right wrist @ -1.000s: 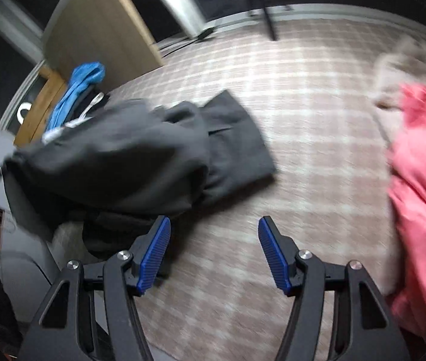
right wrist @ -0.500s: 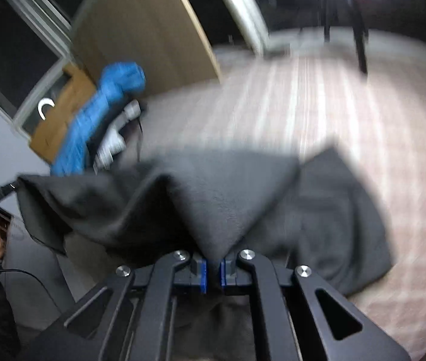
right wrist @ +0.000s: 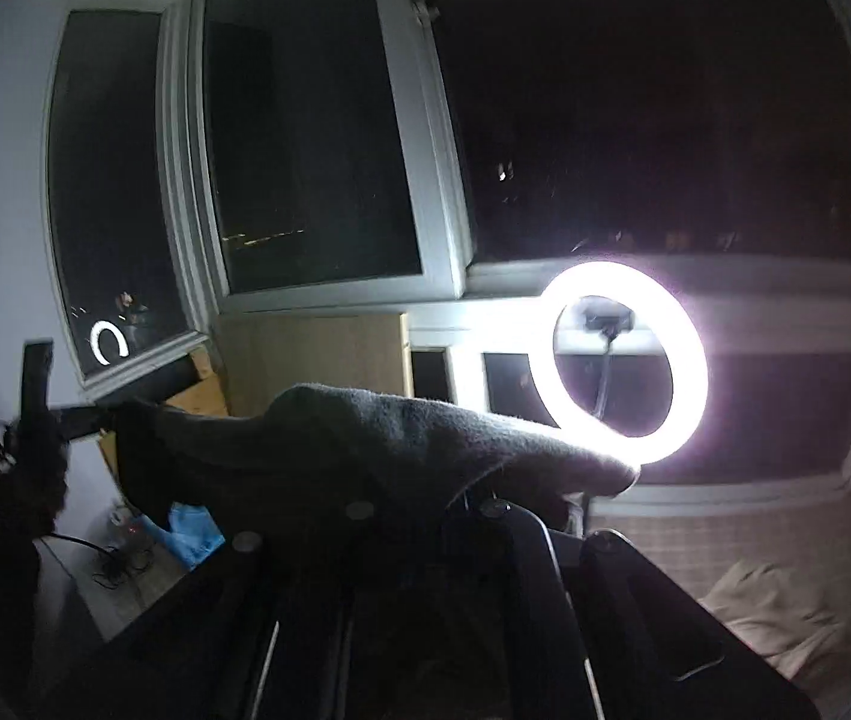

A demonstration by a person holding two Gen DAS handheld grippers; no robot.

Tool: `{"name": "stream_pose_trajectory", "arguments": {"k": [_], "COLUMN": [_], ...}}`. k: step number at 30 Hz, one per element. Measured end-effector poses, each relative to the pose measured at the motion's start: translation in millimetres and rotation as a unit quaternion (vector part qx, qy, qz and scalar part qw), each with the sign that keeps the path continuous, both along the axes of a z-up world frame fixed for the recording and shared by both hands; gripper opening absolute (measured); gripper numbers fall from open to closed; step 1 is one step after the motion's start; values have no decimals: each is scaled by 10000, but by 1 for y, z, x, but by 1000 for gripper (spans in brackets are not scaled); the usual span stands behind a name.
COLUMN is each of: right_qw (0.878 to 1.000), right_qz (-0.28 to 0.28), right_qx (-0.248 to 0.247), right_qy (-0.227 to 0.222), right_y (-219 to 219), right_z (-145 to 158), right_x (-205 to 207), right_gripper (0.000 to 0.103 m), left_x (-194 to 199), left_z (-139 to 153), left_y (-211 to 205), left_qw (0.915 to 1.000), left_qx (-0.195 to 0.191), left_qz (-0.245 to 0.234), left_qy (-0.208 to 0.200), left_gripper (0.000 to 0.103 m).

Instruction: Fold clothes

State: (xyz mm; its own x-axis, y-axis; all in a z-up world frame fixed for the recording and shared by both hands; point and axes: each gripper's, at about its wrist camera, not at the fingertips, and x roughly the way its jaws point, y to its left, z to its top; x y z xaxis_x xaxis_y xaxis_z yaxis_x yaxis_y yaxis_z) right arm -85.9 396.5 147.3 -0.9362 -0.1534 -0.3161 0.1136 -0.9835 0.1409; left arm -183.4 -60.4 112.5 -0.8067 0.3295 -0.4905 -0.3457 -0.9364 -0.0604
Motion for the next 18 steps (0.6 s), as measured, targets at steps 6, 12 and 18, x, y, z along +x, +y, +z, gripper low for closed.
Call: {"name": "stream_pose_trajectory", "arguments": {"k": [6, 12, 18], "right_qw": [9968, 9180, 8777], "right_qz": [89, 1419, 1646], "right_qx": [-447, -1236, -793], "right_qy": [-655, -3492, -4430], "right_y": [-5, -84, -108], "right_z": [-55, -262, -332], "right_x": [17, 10, 15], "right_gripper": [5, 6, 16], "left_x": [7, -3, 29], "left_z": [-57, -233, -285], "left_y": [-8, -62, -56], "left_qw": [9983, 9496, 9276], "left_qx": [-190, -1308, -1541], "left_qz": [-14, 1137, 1267], "left_qy": [-543, -2613, -3158], "left_gripper": [5, 13, 12]}}
